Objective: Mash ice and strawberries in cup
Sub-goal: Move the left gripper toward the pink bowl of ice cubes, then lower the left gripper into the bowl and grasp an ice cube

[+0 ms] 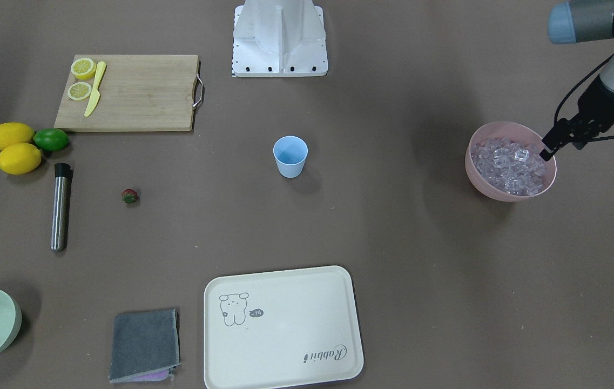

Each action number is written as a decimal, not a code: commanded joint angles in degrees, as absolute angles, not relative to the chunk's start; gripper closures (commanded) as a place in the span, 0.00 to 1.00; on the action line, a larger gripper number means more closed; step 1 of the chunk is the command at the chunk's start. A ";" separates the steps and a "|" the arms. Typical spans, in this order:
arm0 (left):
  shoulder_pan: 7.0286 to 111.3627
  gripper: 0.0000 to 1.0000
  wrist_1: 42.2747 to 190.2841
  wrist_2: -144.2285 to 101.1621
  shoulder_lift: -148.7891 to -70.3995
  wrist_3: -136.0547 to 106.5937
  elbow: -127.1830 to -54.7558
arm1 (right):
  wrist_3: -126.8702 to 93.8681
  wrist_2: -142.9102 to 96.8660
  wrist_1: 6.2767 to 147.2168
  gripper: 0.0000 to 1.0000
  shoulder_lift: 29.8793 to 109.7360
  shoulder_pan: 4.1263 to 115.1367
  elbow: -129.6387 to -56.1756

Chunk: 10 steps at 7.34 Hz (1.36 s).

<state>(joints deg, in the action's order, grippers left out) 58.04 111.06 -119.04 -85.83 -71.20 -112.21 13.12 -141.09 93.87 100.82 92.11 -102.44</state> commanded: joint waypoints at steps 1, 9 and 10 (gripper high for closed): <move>51.52 0.03 111.01 -112.26 -85.70 -81.02 -113.73 | 13.01 -141.15 93.95 0.00 100.81 92.20 -102.57; 41.66 0.10 111.01 -105.03 -84.29 -93.75 -113.64 | 13.01 -141.24 93.87 0.00 101.25 92.20 -102.92; 41.66 0.11 111.01 -105.03 -84.20 -96.04 -113.64 | 13.01 -141.15 93.87 0.00 101.25 92.20 -103.27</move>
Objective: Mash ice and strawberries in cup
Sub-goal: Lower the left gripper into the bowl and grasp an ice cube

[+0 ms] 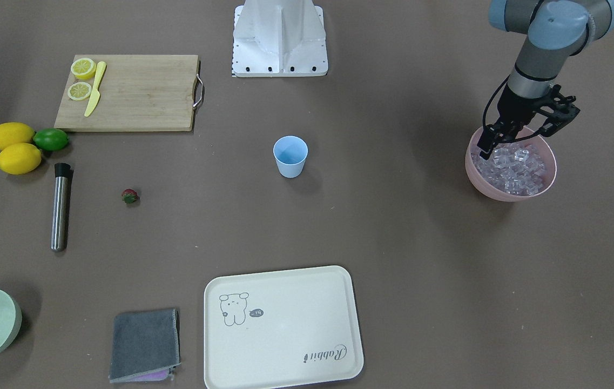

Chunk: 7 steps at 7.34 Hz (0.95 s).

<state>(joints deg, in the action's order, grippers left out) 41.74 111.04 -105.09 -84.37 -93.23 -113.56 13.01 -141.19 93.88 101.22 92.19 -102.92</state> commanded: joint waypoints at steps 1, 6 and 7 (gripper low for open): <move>41.57 0.11 110.83 -105.03 -84.81 -101.20 -113.64 | 13.01 -141.15 93.87 0.00 101.34 92.20 -103.36; 41.75 0.23 110.39 -105.03 -86.22 -102.66 -109.69 | 13.01 -141.15 93.87 0.00 106.16 92.63 -109.32; 41.92 0.37 110.30 -105.12 -86.13 -102.74 -109.86 | 13.01 -141.15 93.87 0.00 106.26 92.98 -109.51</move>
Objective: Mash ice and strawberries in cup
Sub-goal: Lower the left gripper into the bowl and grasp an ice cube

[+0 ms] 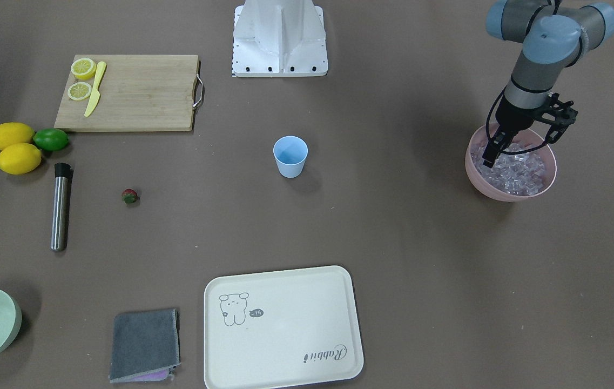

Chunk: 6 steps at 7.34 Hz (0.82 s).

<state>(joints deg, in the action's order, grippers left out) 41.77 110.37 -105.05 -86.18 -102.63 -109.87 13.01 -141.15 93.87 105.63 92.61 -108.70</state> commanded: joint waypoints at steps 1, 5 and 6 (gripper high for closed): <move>42.27 0.56 108.56 -105.20 -86.22 -102.66 -110.21 | 13.01 -141.24 93.95 0.00 106.26 93.08 -109.42; 42.45 1.00 105.31 -105.38 -86.22 -102.48 -112.66 | 13.01 -141.33 94.31 0.00 106.35 94.13 -109.51; 43.06 1.00 101.29 -105.47 -86.57 -102.05 -115.29 | 13.01 -141.33 94.31 0.00 106.61 94.30 -109.51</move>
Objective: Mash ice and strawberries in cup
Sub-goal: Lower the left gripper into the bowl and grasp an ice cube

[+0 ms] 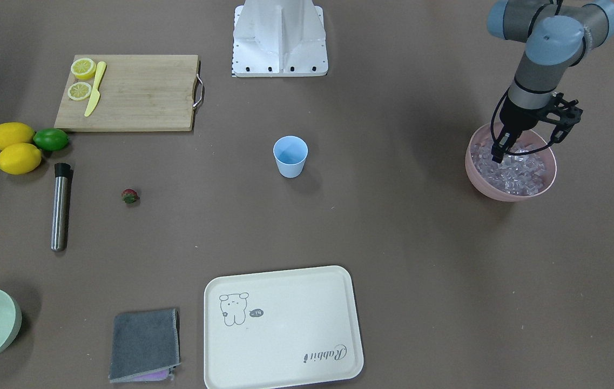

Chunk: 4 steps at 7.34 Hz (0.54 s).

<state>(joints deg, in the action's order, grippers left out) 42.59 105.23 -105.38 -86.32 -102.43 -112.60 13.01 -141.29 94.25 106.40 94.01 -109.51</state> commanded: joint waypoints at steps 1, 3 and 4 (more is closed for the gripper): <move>44.46 1.00 98.81 -105.64 -87.36 -101.61 -117.23 | 13.01 -141.33 94.39 0.00 106.61 94.31 -109.42; 45.61 1.00 88.48 -107.65 -98.53 -101.60 -118.66 | 13.01 -141.33 94.48 0.00 106.52 94.39 -109.42; 45.09 1.00 81.11 -107.67 -108.53 -101.78 -118.04 | 12.92 -141.33 94.66 0.00 106.26 94.39 -109.34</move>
